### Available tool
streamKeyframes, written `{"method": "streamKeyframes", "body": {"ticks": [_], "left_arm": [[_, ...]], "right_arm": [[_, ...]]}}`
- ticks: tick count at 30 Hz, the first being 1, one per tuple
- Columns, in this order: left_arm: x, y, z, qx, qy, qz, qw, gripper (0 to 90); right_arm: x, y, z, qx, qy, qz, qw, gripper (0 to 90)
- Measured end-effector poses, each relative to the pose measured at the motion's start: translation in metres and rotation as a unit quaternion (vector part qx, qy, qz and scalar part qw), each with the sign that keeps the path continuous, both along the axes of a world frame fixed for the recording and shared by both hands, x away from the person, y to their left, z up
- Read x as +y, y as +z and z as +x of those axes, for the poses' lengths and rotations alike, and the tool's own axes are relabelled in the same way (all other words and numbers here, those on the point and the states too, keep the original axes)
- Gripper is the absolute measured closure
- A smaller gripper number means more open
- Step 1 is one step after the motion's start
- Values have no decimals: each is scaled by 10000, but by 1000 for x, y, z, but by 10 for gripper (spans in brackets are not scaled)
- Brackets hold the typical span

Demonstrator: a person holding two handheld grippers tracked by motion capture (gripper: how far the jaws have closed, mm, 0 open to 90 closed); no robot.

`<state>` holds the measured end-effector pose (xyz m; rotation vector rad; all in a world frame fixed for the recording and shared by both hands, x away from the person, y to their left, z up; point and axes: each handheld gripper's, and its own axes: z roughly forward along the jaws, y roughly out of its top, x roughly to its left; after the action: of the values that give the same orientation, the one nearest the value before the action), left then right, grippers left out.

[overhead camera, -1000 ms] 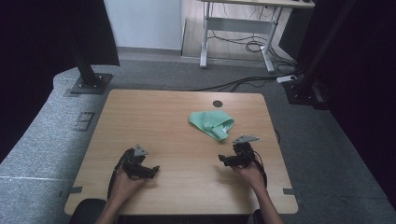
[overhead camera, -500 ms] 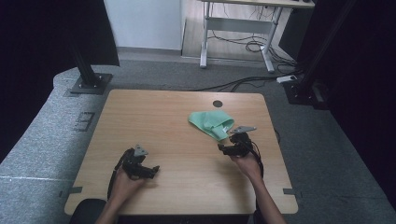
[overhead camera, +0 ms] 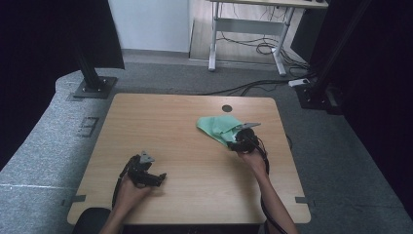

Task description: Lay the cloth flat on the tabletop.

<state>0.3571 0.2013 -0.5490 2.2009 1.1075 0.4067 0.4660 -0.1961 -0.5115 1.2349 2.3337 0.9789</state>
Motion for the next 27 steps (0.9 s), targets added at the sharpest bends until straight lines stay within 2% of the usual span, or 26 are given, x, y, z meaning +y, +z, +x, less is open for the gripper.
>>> {"method": "streamKeyframes", "body": {"ticks": [2, 5, 8, 10, 15, 20, 21, 25, 27], "left_arm": [[0, 0, 0, 1, -2, 1, 10000, 0], [0, 0, 0, 0, -1, 0, 10000, 0], [0, 0, 0, 0, -4, 1, 10000, 0], [0, 0, 0, 0, -2, 0, 10000, 0], [0, 0, 0, 1, -2, 1, 10000, 0], [0, 0, 0, 2, -3, 3, 10000, 0], [0, 0, 0, 1, -1, 2, 10000, 0], [0, 0, 0, 0, 1, -1, 10000, 0], [0, 0, 0, 0, 0, 0, 10000, 0]], "right_arm": [[1, -4, 5, 33, -25, -81, 10000, 511], [2, -12, 10, 139, -16, -115, 9998, 594], [3, -19, 11, 247, -15, -100, 9996, 757], [3, -22, 11, 291, -23, -65, 9996, 821], [3, -24, 4, 356, 115, 120, 9992, 839], [6, -26, -7, 343, 295, 158, 9989, 839], [8, -26, -14, 338, 413, 175, 9984, 839], [13, -26, -24, 339, 527, 195, 9978, 838], [19, -27, -37, 355, 657, 231, 9969, 837]]}}
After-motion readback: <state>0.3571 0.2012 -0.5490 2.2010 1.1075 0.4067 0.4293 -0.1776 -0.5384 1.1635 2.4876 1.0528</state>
